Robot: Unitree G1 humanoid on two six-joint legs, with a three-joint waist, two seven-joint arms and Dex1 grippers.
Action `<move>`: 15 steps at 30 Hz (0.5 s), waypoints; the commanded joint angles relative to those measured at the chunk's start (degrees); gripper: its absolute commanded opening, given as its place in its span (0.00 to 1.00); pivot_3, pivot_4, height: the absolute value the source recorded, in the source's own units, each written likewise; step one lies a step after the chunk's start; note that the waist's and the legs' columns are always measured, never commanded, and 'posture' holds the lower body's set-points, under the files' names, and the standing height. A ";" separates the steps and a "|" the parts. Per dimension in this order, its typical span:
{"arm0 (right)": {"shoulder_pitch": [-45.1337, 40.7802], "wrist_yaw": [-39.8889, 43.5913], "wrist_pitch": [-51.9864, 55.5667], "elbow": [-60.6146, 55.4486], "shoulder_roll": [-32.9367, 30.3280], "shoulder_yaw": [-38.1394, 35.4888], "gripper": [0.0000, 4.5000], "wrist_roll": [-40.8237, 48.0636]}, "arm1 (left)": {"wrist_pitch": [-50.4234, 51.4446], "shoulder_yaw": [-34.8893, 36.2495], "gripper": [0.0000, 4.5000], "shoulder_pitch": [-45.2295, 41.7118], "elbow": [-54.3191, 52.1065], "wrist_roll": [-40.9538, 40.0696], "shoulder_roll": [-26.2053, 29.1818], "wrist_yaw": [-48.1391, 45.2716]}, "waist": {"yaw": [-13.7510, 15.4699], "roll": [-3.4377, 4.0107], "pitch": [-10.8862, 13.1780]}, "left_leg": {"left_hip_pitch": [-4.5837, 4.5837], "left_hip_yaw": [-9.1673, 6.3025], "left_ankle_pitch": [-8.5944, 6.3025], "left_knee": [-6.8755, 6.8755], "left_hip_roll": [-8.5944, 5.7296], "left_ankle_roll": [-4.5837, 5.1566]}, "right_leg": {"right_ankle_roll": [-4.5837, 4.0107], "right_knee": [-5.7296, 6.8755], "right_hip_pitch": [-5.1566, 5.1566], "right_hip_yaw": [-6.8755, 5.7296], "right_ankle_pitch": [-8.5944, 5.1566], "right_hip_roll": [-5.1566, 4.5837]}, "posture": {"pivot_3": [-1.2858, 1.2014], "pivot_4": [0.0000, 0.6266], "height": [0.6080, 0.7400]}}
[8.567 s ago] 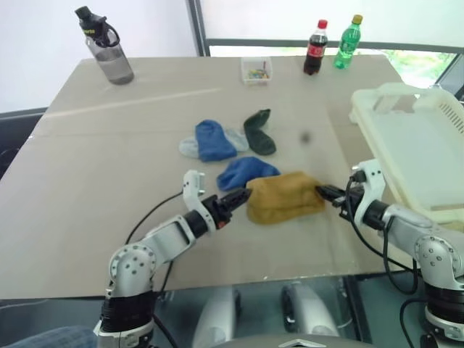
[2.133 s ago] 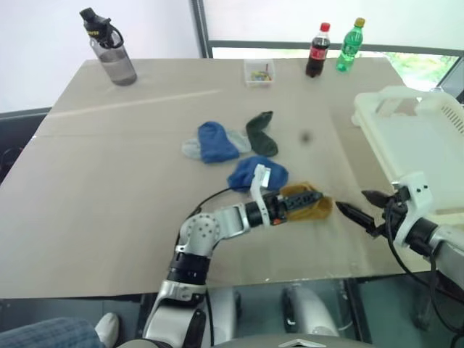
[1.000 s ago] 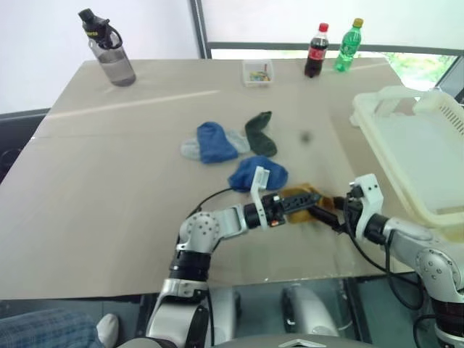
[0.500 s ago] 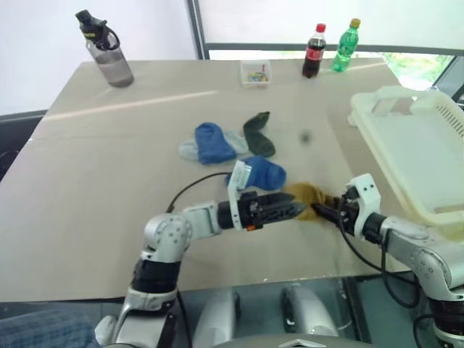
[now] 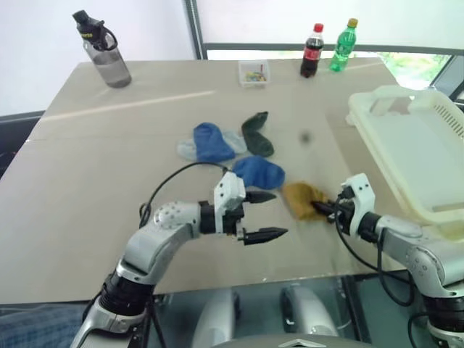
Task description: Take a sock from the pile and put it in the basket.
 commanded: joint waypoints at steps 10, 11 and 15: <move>0.83 1.28 0.88 -4.81 -4.34 -5.63 0.02 1.39 | -7.33 5.23 1.00 -0.67 -1.39 2.32 8.90 -5.18 | 0.33 0.12 0.17 | -0.27 0.07 0.00 -0.08 -0.13 0.01 | 0.01 -0.07 -0.19 -0.04 0.00 -0.08 | 0.52 0.24 1.00; 0.96 1.55 1.17 -5.43 -5.00 -6.42 0.02 1.88 | -7.58 5.54 1.00 -0.85 -0.96 2.71 9.26 -5.01 | 0.34 0.13 0.19 | -0.29 0.07 0.00 -0.07 -0.15 0.01 | 0.01 -0.08 -0.19 -0.06 0.00 -0.08 | 0.52 0.24 1.00; 1.58 3.88 3.15 -8.91 -9.22 -12.74 0.02 6.17 | -7.52 9.02 1.00 -1.90 0.73 2.91 11.59 -4.78 | 0.29 0.17 0.22 | -0.55 0.04 0.00 -0.06 -0.15 0.01 | 0.01 -0.08 -0.39 -0.20 0.01 -0.03 | 0.52 0.24 1.00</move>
